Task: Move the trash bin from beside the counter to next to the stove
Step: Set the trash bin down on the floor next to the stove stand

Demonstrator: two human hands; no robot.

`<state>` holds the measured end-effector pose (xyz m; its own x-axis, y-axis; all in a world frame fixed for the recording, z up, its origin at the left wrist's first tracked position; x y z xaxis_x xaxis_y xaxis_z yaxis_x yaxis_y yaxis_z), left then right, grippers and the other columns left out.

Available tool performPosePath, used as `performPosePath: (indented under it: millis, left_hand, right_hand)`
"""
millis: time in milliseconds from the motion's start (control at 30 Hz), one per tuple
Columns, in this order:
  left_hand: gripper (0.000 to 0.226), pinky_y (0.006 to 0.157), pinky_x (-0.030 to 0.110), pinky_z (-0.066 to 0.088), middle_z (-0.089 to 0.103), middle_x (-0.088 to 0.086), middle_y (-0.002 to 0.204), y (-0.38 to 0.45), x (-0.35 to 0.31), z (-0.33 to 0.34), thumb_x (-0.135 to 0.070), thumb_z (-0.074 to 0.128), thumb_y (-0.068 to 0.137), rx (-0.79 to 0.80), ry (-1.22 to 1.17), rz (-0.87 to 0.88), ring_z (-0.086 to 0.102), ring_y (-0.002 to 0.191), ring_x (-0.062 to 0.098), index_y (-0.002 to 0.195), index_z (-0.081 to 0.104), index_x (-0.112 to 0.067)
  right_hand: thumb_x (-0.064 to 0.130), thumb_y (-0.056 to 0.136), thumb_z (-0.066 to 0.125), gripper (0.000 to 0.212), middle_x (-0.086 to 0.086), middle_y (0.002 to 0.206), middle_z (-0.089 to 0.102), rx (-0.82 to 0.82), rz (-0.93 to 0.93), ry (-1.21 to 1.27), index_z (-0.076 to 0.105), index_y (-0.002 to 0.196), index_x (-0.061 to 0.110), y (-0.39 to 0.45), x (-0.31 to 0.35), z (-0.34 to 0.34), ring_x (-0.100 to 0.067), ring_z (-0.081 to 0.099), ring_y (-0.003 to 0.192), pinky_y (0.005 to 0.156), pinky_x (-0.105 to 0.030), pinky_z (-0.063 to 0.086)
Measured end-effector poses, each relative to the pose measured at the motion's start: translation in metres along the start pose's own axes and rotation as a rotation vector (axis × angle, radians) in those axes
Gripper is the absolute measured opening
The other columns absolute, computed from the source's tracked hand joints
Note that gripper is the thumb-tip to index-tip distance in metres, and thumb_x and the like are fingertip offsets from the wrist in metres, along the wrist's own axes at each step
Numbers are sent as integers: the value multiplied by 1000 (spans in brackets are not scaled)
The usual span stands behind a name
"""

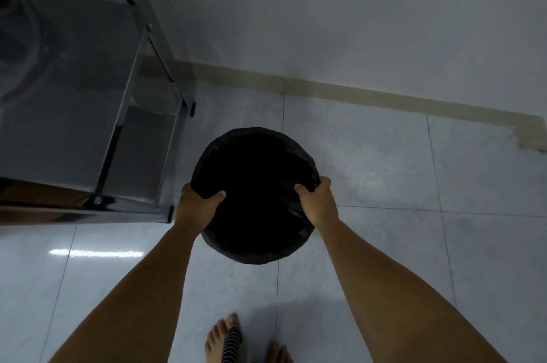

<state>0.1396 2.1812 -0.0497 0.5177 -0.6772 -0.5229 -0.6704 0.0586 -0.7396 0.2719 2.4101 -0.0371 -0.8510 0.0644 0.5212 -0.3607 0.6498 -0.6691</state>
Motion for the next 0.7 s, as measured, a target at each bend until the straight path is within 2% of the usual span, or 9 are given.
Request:
performPosePath:
  millis: [133,200,233,300,433,567,700]
  left_hand:
    - [83,112,52,43,47,20,152,-8,2,3,-38,68,91,-52,-4,49,47,138,44,156,28,-5]
    - [86,121,54,30,28,20,165,-15,4,7,-45,57,95,-119,121,149,31,151,41,161,17,-6]
    - [87,125,53,22,16,19,169,-18,7,10,-48,51,98,-153,222,202,20,156,38,163,11,-6]
    - [86,128,49,10,1,16,172,-20,14,17,-51,42,101,-185,339,275,5,159,34,163,1,-7]
    - [85,129,48,6,-3,12,172,-9,23,27,-51,38,101,-248,335,334,0,160,30,163,-2,-10]
    - [78,129,45,5,-1,9,173,10,11,33,-49,32,104,-329,303,405,0,160,25,164,1,-10]
    - [74,129,39,3,6,12,172,38,-22,41,-44,34,105,-391,214,445,4,160,28,163,8,-6]
  right_hand:
    - [45,89,59,73,-10,144,51,-30,-45,12,29,150,16,-6,-5,2,-33,53,131,106,-49,46]
    - [51,91,55,83,-8,163,28,-92,-112,-93,18,157,17,-13,-9,6,-31,35,146,115,-50,36]
    - [53,93,52,86,-6,167,15,-123,-144,-182,11,159,17,-18,-14,11,-29,26,150,117,-50,33]
    - [56,95,47,89,-5,169,1,-171,-221,-327,1,160,16,-25,-26,23,-28,16,154,119,-47,31]
    - [58,96,41,89,-7,169,-3,-280,-293,-373,-2,159,12,-17,-42,42,-27,6,156,123,-46,25]
    - [57,98,38,85,-9,169,2,-368,-342,-378,4,160,10,7,-25,44,-28,8,155,124,-45,23]
    - [57,98,37,83,-8,169,5,-394,-390,-346,8,160,10,48,6,35,-26,10,155,124,-46,22]
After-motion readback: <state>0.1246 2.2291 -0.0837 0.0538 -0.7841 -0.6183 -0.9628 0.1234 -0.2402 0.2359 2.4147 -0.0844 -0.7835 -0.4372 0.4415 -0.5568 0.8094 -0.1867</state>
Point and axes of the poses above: each hand's wrist, its own y-axis towards the middle knuckle, its own z-axis out of the palm, x = y × z, the point moved 2 cm from there along y, towards the middle knuckle
